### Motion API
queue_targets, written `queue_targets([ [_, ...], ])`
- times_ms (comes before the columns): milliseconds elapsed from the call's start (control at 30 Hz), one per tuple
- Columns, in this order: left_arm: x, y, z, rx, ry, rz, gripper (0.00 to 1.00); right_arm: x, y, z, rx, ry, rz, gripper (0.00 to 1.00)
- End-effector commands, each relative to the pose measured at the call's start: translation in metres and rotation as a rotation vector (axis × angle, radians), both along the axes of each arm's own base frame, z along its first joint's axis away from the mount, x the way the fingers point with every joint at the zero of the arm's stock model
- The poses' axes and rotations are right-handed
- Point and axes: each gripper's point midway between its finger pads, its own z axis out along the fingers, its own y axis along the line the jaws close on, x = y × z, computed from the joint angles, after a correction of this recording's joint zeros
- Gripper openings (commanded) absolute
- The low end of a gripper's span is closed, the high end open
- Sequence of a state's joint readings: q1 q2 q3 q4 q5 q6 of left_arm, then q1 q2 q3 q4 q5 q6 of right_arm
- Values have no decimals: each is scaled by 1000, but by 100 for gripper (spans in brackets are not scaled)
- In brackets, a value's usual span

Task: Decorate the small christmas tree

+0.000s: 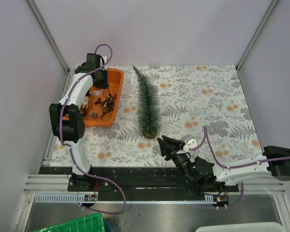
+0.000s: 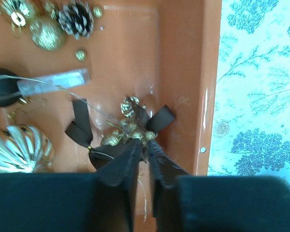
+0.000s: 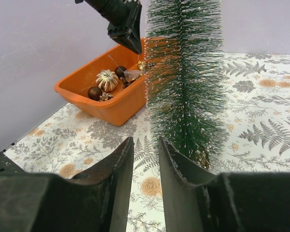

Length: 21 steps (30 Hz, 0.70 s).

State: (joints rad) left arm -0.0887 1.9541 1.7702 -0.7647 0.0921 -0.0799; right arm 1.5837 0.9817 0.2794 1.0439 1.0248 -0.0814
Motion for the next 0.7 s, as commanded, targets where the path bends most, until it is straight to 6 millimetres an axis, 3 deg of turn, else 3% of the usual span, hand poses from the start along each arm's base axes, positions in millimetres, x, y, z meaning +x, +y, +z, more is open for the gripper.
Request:
queue_targets([
  [0, 26, 6, 36, 7, -130, 47, 7, -1, 6, 22, 61, -5, 19, 35],
  [67, 22, 8, 47, 6, -150, 50, 0, -1, 6, 22, 58, -6, 20, 34],
  [233, 5, 7, 97, -2, -248, 31, 0, -3, 8, 27, 62, -12, 33, 33],
  [467, -44, 9, 220, -22, -503, 6, 0, -5, 10, 33, 67, -12, 52, 29],
  [667, -101, 19, 331, 11, -775, -10, 0, -8, 10, 34, 70, 5, 80, 27],
])
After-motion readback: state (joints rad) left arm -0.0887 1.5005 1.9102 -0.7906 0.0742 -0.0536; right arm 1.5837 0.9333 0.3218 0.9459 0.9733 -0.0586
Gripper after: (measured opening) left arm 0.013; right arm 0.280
